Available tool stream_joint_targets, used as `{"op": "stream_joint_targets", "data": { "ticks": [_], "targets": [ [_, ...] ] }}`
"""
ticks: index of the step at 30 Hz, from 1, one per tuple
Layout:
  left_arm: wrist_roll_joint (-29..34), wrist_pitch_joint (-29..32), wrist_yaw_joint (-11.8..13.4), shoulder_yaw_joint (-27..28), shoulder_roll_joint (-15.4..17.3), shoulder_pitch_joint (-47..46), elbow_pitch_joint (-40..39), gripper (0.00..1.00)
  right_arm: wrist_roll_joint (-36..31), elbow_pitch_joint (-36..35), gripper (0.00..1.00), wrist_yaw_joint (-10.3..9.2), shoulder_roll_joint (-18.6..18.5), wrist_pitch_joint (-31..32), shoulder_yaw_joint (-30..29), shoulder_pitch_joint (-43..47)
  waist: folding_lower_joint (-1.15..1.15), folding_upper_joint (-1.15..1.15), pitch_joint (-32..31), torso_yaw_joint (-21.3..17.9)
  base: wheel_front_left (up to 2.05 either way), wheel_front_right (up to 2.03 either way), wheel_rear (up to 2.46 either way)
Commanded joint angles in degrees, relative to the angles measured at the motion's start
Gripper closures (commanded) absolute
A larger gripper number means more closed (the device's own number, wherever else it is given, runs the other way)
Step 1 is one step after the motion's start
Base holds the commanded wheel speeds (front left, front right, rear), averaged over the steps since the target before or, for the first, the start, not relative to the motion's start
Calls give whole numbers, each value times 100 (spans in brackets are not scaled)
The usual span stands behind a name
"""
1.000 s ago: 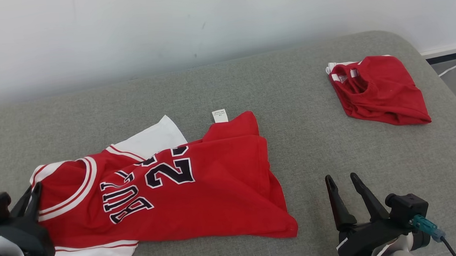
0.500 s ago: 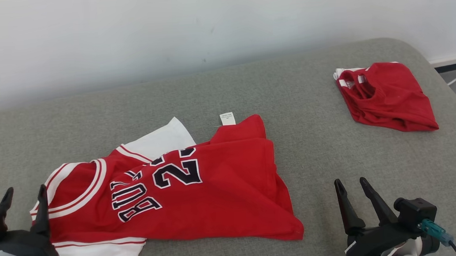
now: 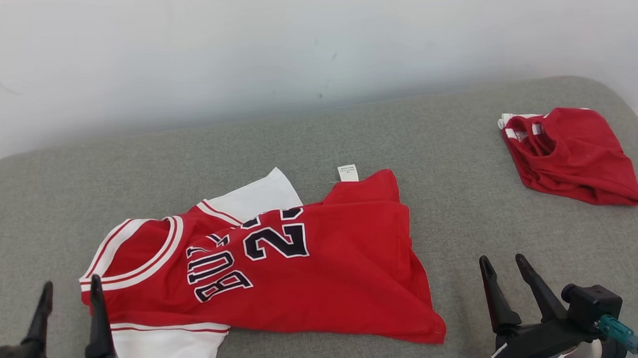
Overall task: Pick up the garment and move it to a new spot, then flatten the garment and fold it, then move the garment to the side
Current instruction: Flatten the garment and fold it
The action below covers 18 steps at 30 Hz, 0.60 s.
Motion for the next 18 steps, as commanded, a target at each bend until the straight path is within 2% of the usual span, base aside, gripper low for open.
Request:
{"op": "stream_joint_targets", "data": {
  "ticks": [1, 11, 18],
  "targets": [
    [127, -18, 5, 64, -64, 195, -99, 0, -69, -20, 0, -4, -8, -13, -20, 60, 0, 0, -45, 48, 0, 0, 0],
    [570, -18, 155, 628, -674, 1044, -687, 0, -247, -83, 0, -4, 105, -13, -84, 139, 0, 0, -212, -26, 0, 0, 0],
    [709, -19, 67, 920, -1005, 1383, -852, 0, -335, -95, 0, -4, 158, -13, -141, 200, 0, 0, -290, -39, 0, 0, 0]
  ]
}}
